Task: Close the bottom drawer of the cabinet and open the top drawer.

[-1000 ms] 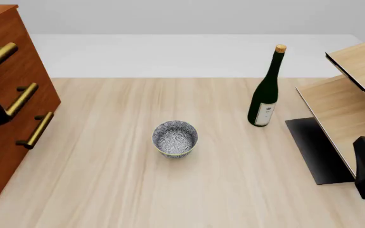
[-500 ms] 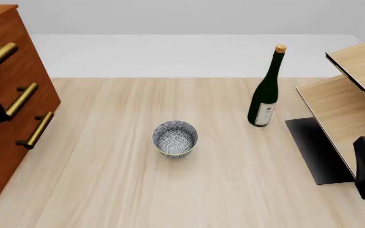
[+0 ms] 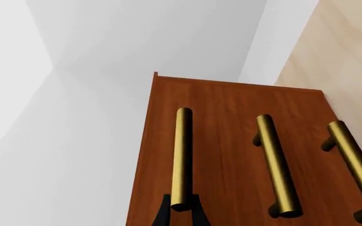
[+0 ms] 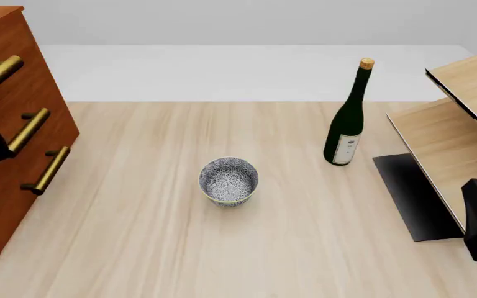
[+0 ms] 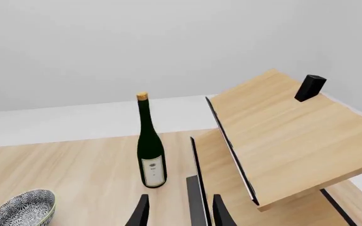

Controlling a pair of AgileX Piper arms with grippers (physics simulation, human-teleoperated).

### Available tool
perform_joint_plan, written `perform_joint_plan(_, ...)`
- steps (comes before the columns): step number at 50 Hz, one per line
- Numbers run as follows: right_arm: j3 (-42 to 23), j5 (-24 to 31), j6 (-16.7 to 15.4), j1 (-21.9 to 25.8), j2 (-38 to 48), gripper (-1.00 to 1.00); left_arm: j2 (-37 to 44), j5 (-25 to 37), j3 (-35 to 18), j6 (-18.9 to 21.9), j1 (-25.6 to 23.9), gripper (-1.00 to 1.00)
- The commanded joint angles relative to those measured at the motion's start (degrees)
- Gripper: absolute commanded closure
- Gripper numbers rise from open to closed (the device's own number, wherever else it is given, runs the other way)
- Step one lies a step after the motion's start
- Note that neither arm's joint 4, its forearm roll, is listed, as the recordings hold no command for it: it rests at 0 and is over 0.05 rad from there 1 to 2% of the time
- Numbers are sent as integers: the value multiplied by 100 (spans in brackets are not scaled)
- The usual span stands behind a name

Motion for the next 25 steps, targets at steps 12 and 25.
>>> perform_joint_plan(12,2,15,12,-13,-17,-100,-29,13,-62,39,-105,100)
perform_joint_plan(25,3,26,17,-28,-31,-100,-51,-61,-70,113,-312,100)
